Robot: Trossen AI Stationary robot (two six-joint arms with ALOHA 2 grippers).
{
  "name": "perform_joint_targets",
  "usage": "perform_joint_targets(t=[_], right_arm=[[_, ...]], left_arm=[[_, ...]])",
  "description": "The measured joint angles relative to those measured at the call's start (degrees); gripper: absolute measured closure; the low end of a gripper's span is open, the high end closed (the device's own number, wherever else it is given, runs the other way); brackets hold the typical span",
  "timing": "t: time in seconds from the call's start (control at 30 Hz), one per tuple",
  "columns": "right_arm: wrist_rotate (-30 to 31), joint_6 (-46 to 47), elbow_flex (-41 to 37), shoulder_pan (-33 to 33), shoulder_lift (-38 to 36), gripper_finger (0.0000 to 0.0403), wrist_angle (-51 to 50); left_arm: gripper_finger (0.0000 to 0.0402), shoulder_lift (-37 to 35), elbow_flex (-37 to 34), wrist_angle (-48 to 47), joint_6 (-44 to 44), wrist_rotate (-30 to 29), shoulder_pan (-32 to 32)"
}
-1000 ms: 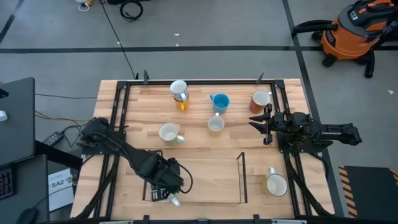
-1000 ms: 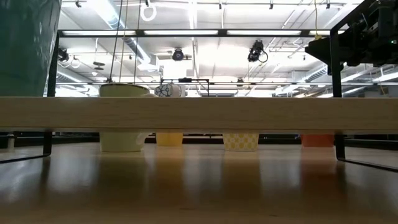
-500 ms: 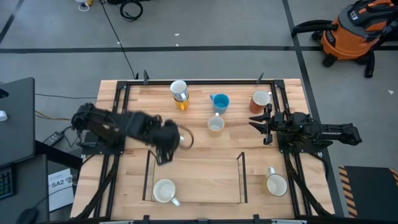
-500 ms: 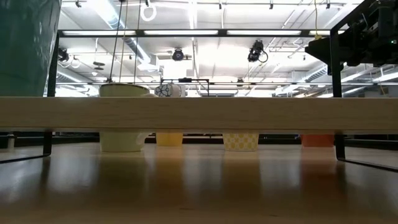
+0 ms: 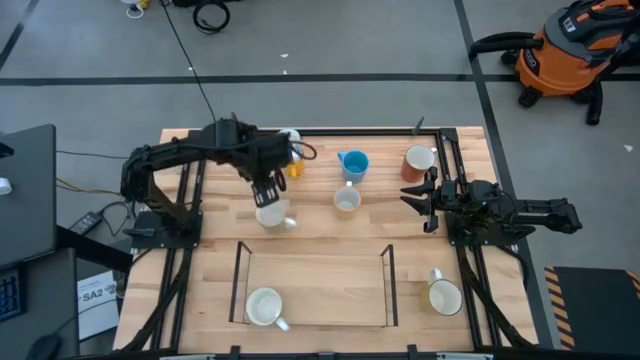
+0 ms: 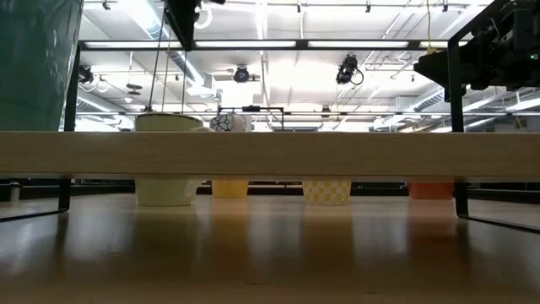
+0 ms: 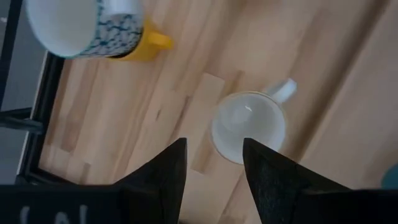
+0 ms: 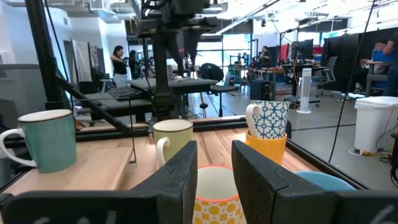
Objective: Place coffee mugs
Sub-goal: Put the light green mug on the shelf
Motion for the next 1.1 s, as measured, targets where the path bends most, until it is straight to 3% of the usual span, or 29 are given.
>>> perform_joint_targets(t=[0.13, 0.33, 0.5, 1.1], right_arm=[[0.0, -0.01, 0.0, 0.0, 0.0, 0.0298, 0.0], [0.0, -0.01, 0.0, 0.02, 0.02, 0.0298, 0.08], [0.02, 0.01, 0.0, 0.0, 0.11, 0.0298, 0.2], [0.0, 0.01, 0.0, 0.02, 0.33, 0.0298, -0.04]], left_arm=[[0.0237, -0.18, -2.39, 4.88, 2.31, -0.06, 1.52], [0.0237, -3.58, -18.43, 13.14, 5.82, 5.26, 2.99], [0.0237, -6.12, -28.11, 19.98, 4.96, 5.8, 5.05], [0.0237, -6.73, -35.05, 25.37, 2.83, 6.99, 6.44]])
